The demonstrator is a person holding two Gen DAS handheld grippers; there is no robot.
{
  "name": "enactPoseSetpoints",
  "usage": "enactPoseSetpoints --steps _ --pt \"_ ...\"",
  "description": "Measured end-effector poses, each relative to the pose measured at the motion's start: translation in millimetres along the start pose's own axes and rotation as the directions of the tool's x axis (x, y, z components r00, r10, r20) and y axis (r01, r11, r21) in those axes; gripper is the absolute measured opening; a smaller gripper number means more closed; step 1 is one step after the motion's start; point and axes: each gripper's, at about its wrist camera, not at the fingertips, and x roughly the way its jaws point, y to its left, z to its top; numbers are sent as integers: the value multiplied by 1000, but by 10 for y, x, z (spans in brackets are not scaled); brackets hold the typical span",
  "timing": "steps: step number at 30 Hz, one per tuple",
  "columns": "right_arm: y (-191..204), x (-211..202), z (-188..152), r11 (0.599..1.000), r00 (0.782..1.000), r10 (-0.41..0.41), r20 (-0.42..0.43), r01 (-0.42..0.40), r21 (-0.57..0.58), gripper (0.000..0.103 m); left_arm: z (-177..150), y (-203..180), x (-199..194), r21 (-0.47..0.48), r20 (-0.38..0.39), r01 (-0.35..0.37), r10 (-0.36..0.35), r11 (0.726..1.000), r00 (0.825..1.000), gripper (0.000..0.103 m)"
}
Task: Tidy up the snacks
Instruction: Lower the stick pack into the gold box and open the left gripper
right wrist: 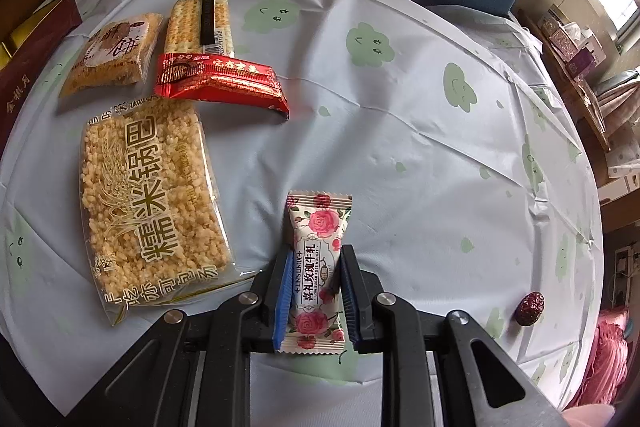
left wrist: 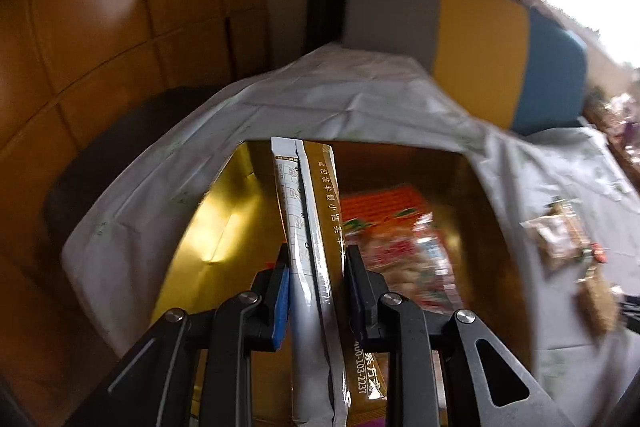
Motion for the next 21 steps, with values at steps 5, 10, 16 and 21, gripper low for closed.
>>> enactPoseSetpoints --steps 5,10,16,21 --pt "5 -2 -4 1000 1000 0 1 0 0 24 -161 98 260 -11 -65 -30 30 999 997 27" --pt "7 -4 -9 1000 1000 0 1 0 0 24 -250 101 314 -26 -76 -43 41 999 996 31" --pt "9 -9 -14 1000 1000 -1 2 1 0 24 -262 37 161 -32 -45 -36 35 999 998 31" --pt "2 -10 -13 1000 1000 -2 2 2 -2 24 -265 -42 -40 -37 -15 1 -2 999 1000 31"
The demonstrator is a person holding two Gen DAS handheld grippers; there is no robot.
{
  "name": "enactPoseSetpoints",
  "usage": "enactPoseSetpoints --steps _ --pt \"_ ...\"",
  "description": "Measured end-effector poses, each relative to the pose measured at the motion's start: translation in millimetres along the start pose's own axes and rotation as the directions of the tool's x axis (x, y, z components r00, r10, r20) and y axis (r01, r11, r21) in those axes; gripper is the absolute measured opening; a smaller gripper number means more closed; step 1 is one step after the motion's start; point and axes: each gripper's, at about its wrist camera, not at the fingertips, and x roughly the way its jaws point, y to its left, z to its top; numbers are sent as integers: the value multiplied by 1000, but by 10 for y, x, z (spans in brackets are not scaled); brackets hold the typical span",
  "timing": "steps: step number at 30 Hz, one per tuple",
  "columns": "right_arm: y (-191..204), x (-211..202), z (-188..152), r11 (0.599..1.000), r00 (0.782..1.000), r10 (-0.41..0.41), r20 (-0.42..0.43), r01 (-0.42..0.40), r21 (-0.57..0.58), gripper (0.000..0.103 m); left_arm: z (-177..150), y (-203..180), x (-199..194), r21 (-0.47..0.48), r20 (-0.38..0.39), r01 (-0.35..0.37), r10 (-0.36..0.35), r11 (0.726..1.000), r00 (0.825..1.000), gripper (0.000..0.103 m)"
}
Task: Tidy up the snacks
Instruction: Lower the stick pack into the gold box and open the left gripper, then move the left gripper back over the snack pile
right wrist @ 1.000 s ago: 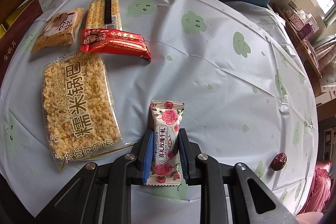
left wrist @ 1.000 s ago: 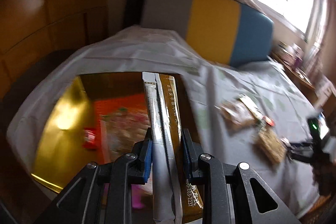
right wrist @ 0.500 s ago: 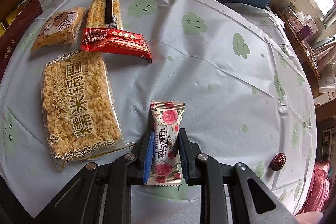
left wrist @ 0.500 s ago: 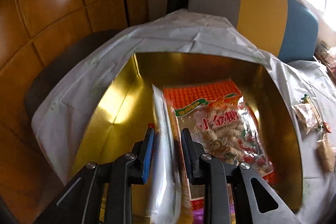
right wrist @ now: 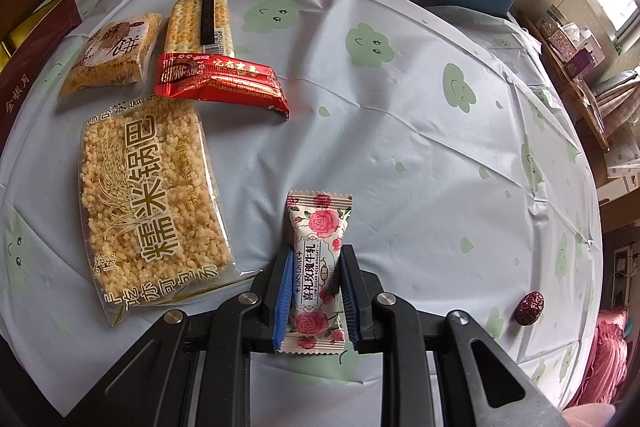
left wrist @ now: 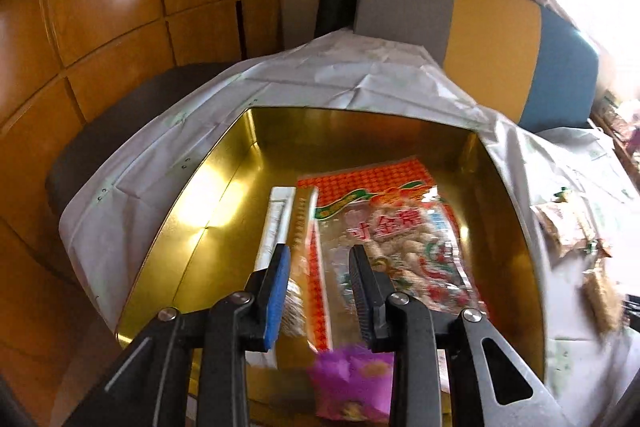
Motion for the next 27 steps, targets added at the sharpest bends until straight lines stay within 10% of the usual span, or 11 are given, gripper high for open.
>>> enactPoseSetpoints --steps 27 --pt "76 -64 -37 999 1000 -25 9 25 -24 24 -188 -932 -596 196 23 259 -268 946 963 36"
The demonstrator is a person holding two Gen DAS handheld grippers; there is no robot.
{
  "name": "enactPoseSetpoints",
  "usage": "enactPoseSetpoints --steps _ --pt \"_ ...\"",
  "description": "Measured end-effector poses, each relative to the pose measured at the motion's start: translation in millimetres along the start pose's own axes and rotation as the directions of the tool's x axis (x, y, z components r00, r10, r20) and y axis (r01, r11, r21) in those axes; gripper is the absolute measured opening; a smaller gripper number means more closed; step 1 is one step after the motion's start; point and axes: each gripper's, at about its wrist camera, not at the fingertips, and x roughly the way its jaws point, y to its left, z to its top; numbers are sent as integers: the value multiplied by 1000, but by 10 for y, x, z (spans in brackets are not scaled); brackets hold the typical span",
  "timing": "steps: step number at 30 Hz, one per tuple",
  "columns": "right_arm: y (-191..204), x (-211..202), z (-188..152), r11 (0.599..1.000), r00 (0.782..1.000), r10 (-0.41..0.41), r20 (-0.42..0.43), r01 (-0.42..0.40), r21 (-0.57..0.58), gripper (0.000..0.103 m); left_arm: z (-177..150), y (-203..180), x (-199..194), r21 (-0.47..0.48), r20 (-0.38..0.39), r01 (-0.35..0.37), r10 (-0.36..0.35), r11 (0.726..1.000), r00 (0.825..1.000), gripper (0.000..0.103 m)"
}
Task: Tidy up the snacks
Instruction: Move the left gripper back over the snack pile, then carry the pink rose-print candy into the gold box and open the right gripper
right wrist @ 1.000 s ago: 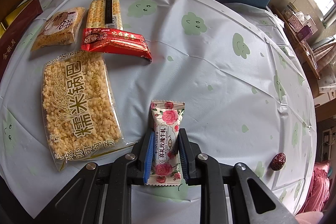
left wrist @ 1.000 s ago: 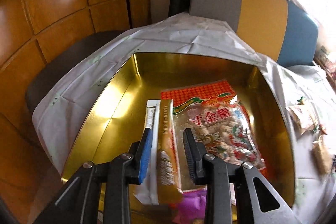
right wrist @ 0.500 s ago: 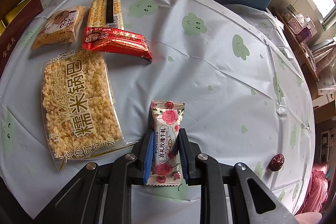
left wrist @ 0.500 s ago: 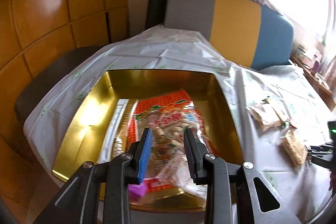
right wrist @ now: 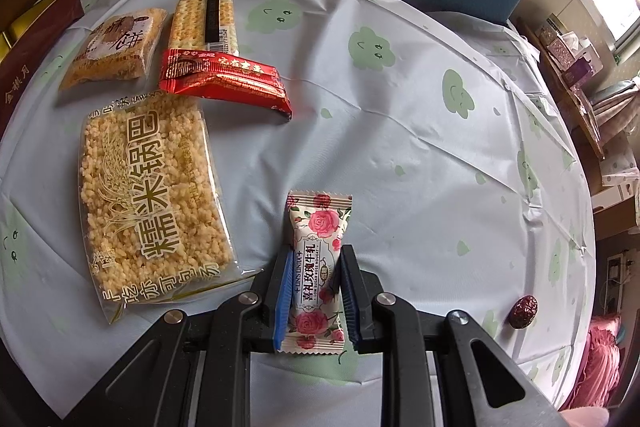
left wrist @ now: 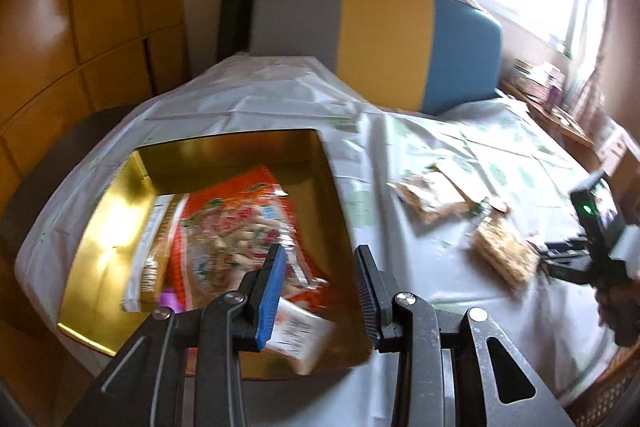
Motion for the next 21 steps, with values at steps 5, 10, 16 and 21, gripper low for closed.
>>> enactPoseSetpoints --steps 5,10,16,21 --pt "-1 -4 0 1000 1000 3 -1 -3 4 22 -108 -379 -24 94 -15 141 -140 986 990 36" --pt "-46 12 15 1000 1000 12 -2 -12 9 20 -353 -825 49 209 -71 255 -246 944 967 36" --pt "-105 46 44 999 1000 26 -4 -26 24 20 -690 -1099 315 258 -174 301 -262 918 949 36" --pt "-189 61 86 997 999 45 -2 -45 56 19 -860 -1089 436 250 -192 305 -262 919 946 36"
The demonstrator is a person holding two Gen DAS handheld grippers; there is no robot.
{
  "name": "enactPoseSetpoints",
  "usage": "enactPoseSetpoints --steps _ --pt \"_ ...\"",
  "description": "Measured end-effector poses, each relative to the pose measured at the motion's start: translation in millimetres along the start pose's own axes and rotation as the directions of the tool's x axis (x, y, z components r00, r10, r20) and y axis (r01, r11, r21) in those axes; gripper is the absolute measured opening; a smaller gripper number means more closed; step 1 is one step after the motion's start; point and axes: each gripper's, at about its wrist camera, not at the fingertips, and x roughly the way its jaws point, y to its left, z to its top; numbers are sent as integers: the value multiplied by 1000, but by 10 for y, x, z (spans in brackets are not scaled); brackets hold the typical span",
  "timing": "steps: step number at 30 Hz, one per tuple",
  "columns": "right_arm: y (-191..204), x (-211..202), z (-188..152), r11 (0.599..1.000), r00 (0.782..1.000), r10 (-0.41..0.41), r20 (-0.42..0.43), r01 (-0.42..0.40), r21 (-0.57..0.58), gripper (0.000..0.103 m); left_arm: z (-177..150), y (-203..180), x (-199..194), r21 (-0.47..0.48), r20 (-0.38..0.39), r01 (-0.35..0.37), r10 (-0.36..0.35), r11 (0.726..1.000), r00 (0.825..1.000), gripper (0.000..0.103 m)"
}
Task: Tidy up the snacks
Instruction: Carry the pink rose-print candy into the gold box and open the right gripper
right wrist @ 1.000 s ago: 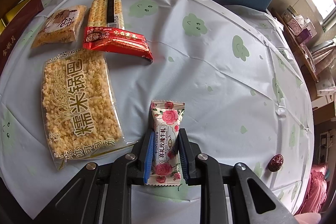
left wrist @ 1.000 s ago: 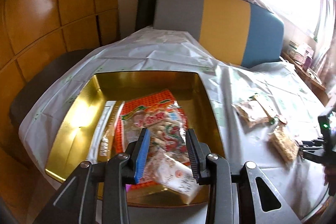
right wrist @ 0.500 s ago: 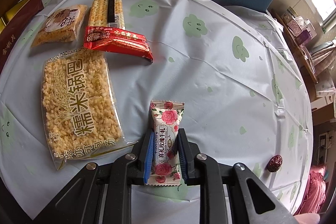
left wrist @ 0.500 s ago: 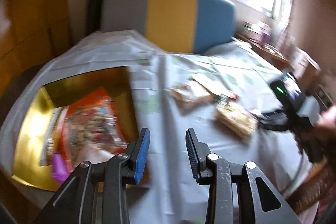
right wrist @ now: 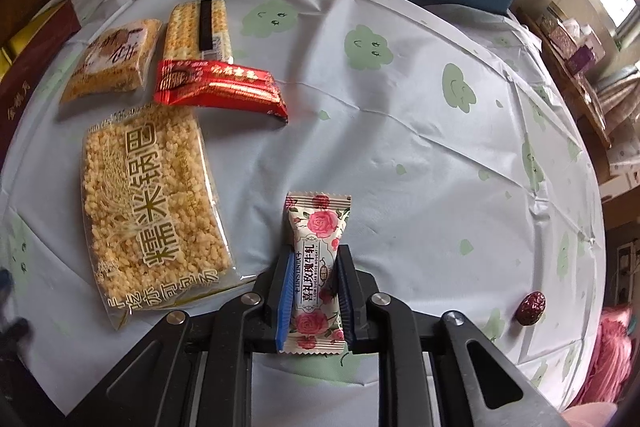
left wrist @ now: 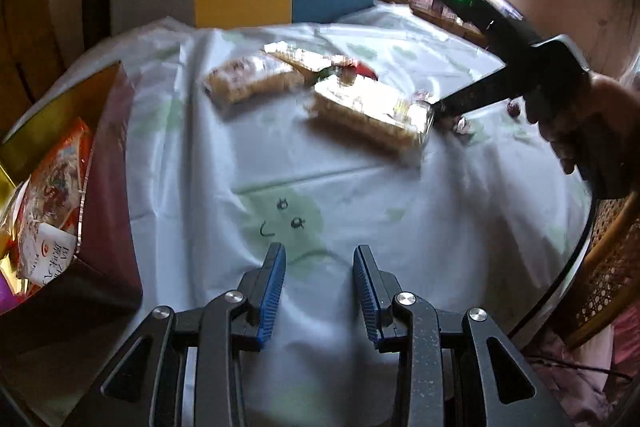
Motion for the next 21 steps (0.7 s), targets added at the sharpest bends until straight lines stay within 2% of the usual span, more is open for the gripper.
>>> enactPoseSetpoints --steps 4,7,11,13,16,17,19,21 --pt "-92 -41 60 999 1000 7 21 -8 38 19 -72 56 -11 -6 30 22 -22 1000 999 36" --pt "-197 -136 118 994 996 74 56 -78 77 19 -98 74 8 -2 48 29 -28 1000 998 36" --pt "-136 -386 281 986 981 155 116 -161 44 19 -111 78 18 0 67 33 -33 999 997 36" --pt "-15 -510 385 974 965 223 135 -227 15 19 -124 81 10 -1 78 36 -36 999 996 36" --pt "306 -711 547 936 926 350 141 -341 -84 19 -141 84 9 7 97 37 -37 999 995 36" --pt "471 -784 631 914 907 400 131 -383 -136 19 -147 87 12 9 104 37 -38 999 994 36" --pt "711 -870 727 881 883 455 112 -428 -201 19 -152 93 11 7 110 41 -42 999 993 36" --pt "1000 -968 838 835 851 518 92 -479 -272 19 -156 102 11 5 113 47 -47 999 992 36"
